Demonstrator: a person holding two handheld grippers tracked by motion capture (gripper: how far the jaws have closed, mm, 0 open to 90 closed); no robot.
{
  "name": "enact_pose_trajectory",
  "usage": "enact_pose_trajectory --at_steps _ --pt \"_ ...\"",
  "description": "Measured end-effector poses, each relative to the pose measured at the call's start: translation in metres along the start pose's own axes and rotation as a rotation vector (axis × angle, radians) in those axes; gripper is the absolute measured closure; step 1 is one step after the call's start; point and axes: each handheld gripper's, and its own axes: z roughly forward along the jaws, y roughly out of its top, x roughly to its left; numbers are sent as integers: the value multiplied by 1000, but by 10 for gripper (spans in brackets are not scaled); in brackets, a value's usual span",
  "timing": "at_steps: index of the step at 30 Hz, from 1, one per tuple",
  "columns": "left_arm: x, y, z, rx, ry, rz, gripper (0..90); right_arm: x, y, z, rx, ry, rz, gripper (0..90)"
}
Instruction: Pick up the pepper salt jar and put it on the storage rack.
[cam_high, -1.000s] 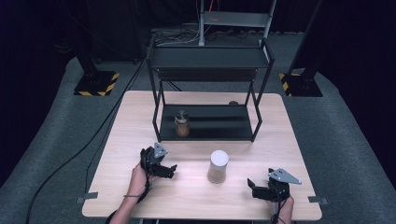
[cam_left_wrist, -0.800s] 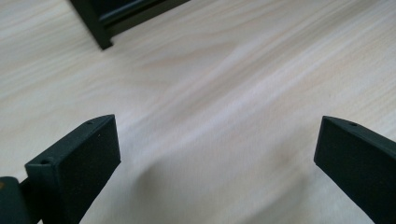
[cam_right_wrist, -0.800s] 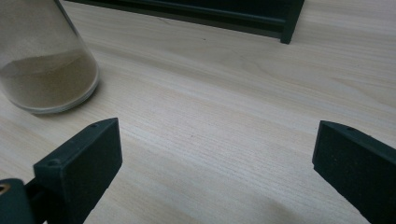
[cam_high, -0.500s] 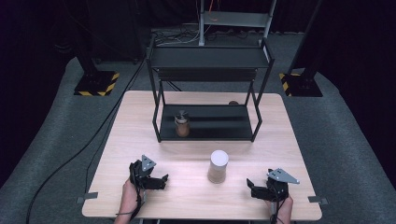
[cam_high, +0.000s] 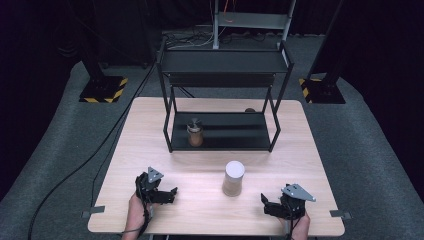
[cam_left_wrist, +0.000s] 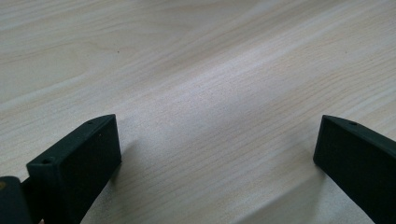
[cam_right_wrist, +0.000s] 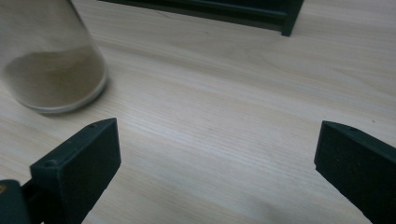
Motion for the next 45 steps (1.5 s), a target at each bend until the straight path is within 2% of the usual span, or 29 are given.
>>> enact_pose_trajectory --at_steps 2,8,12,16,19,21,26,28,36,44,45 --pt "1 0 0 2 -1 4 3 7 3 -1 -10 1 -16 0" --pt "0 0 0 2 1 4 3 22 12 0 -42 45 -57 0" --pt "0 0 0 1 1 5 4 27 18 5 -66 107 -85 0" --pt "0 0 0 2 0 3 3 34 27 12 -78 144 -108 0" --pt "0 0 0 2 0 4 5 39 30 16 -115 174 -136 0" --pt "0 0 0 0 0 0 5 40 35 22 -118 196 -142 0" --pt "0 0 0 -1 0 3 6 47 39 33 -164 213 -154 0" --pt "-1 0 0 -2 2 6 7 48 43 37 -166 216 -163 0" --pt "0 0 0 -1 -1 3 8 50 42 45 -214 210 -153 0" --pt "0 0 0 -1 -2 4 9 50 45 50 -212 223 -164 0" --pt "0 0 0 -1 -2 4 10 50 45 50 -216 230 -167 24"
